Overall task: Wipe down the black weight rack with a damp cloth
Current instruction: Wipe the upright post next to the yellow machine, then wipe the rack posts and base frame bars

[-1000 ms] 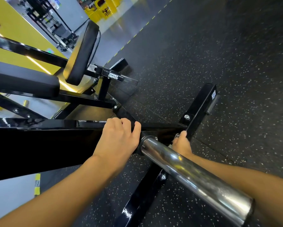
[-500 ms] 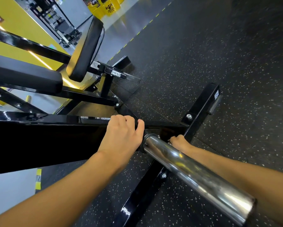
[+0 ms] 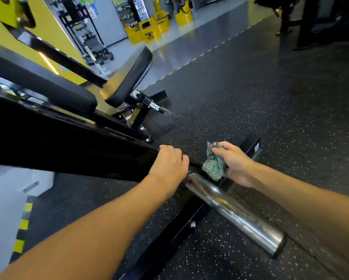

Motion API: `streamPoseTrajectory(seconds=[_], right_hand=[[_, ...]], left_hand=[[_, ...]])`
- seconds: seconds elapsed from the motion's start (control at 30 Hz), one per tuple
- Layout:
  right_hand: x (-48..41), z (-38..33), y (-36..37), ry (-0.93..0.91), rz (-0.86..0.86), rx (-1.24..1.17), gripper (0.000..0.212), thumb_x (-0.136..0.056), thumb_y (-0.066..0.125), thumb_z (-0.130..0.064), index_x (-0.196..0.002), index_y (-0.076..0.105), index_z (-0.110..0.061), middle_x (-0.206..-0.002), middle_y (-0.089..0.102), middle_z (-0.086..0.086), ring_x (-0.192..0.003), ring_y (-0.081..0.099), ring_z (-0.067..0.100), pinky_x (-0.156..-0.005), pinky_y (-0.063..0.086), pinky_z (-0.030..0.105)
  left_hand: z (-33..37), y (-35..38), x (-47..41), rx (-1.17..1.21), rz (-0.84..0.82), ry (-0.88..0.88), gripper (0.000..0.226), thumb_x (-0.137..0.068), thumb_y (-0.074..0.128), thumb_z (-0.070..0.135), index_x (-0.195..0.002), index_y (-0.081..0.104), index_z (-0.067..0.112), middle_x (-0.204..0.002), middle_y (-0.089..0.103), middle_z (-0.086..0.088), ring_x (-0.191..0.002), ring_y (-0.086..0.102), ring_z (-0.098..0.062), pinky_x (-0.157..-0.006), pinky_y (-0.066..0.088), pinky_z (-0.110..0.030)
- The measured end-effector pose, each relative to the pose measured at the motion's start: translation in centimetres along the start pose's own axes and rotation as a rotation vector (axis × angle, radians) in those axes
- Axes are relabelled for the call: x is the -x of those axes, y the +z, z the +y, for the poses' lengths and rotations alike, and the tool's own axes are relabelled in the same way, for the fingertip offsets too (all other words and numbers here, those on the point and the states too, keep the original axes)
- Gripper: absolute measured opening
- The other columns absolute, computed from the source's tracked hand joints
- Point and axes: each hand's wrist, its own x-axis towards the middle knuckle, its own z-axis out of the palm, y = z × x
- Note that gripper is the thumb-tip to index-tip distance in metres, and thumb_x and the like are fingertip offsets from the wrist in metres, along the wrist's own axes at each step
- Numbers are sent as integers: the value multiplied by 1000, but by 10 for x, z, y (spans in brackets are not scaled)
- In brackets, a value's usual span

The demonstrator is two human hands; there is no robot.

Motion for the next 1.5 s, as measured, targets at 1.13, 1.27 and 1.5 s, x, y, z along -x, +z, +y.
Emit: streamPoseTrajectory(seconds=[1.13, 1.27, 1.5], right_hand=[[632, -494, 508, -114, -985, 533, 23, -103, 36, -1, -100, 58, -6, -99, 67, 17, -82, 69, 26, -69, 59, 41], [707, -441, 640, -270, -1043, 649, 21, -102, 40, -12, -86, 52, -10, -79, 54, 14, -59, 58, 18, -53, 48, 29], [819, -362, 860, -358, -1144, 759, 37, -96, 41, -8, -61, 40, -17, -54, 38, 3, -43, 36, 13, -45, 27, 20]], left_hand=[[-435, -247, 749, 2493, 756, -1318, 13, -104, 47, 8, -112, 50, 18, -81, 61, -5, -52, 59, -8, -41, 50, -23], [-444, -185, 886, 2493, 622, -1471, 20, -104, 45, 14, -91, 61, 16, -75, 58, -8, -59, 56, -20, -59, 58, -33], [-472, -59, 1080, 2101, 479, -1522, 37, -91, 67, 44, -123, 59, 29, -112, 71, 5, -106, 67, -15, -95, 55, -49]])
